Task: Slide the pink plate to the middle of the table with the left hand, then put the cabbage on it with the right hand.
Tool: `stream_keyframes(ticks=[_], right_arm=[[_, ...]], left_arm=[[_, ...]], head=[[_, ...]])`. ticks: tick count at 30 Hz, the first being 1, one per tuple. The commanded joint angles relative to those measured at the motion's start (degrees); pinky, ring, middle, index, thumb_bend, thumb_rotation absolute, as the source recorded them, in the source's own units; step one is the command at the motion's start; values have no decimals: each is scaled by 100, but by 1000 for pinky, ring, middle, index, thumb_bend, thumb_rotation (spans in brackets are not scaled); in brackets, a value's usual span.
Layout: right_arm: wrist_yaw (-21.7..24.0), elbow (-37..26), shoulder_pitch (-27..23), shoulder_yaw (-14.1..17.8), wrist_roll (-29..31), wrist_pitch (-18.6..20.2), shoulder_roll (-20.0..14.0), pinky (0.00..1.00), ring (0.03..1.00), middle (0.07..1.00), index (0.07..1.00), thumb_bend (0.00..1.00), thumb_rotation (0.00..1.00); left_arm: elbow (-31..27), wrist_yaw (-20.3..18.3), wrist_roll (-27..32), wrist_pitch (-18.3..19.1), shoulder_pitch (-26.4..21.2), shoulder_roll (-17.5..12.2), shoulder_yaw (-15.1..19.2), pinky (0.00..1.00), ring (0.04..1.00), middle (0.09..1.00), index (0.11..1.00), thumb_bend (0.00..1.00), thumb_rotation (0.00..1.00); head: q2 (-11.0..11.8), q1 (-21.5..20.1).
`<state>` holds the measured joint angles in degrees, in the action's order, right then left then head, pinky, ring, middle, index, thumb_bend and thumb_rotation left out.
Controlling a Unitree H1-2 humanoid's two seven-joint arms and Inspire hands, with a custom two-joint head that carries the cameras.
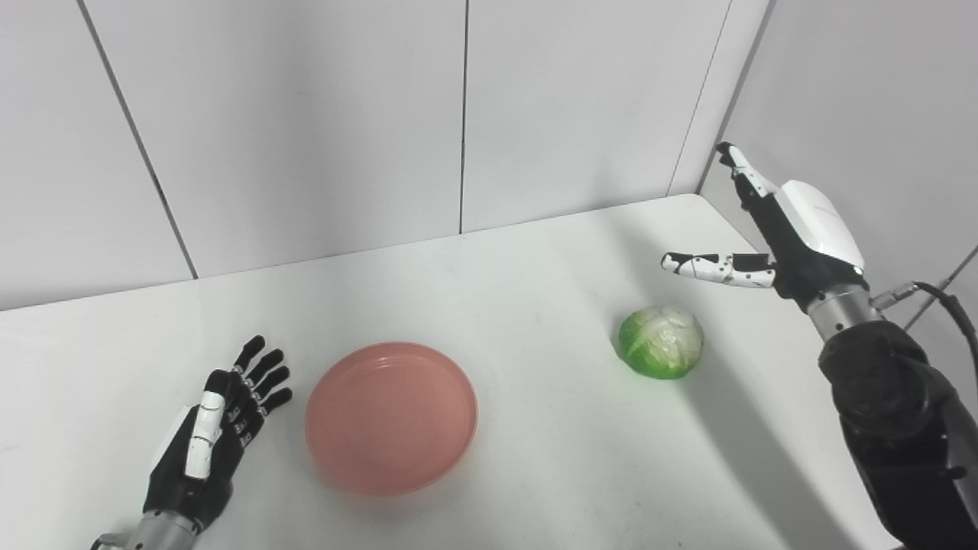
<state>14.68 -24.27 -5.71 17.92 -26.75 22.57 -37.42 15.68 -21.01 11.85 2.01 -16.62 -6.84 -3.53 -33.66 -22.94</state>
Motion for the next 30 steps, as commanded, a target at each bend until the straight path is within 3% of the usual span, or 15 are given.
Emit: stream_keyframes(ticks=[1, 5, 8, 18, 24, 30], right_arm=[[-59, 67, 40, 100, 80, -130, -242, 831, 933, 974, 1000, 1000, 522], [-66, 248, 153, 8, 52, -47, -249, 843, 939, 966, 1000, 1000, 559], [-19, 412, 138, 23, 266, 10, -213, 887, 975, 991, 1000, 1000, 532], [-211, 1345, 72, -174, 599, -391, -178, 895, 997, 1000, 1000, 1000, 547], [-156, 1392, 39, -343, 595, -211, -227, 845, 964, 998, 1000, 1000, 541], [-148, 1428, 17, -551, 479, -172, -276, 874, 972, 1000, 1000, 1000, 529]], left_arm=[[282, 36, -44, 237, 148, -100, 26, 939, 953, 961, 960, 829, 964], [297, 9, -40, 226, 143, -121, 37, 937, 944, 955, 958, 828, 965], [304, 11, -76, 208, 135, -136, 28, 933, 942, 954, 958, 841, 962], [320, -30, -47, 264, 131, -170, 40, 930, 937, 951, 957, 823, 963], [300, -26, -34, 320, 135, -184, 50, 928, 936, 947, 956, 804, 963], [294, -68, 11, 329, 145, -205, 62, 918, 936, 951, 958, 818, 955]], head=[[-5, 0], [-20, -24], [-23, -29], [-81, -17], [-112, -47], [-146, -48]])
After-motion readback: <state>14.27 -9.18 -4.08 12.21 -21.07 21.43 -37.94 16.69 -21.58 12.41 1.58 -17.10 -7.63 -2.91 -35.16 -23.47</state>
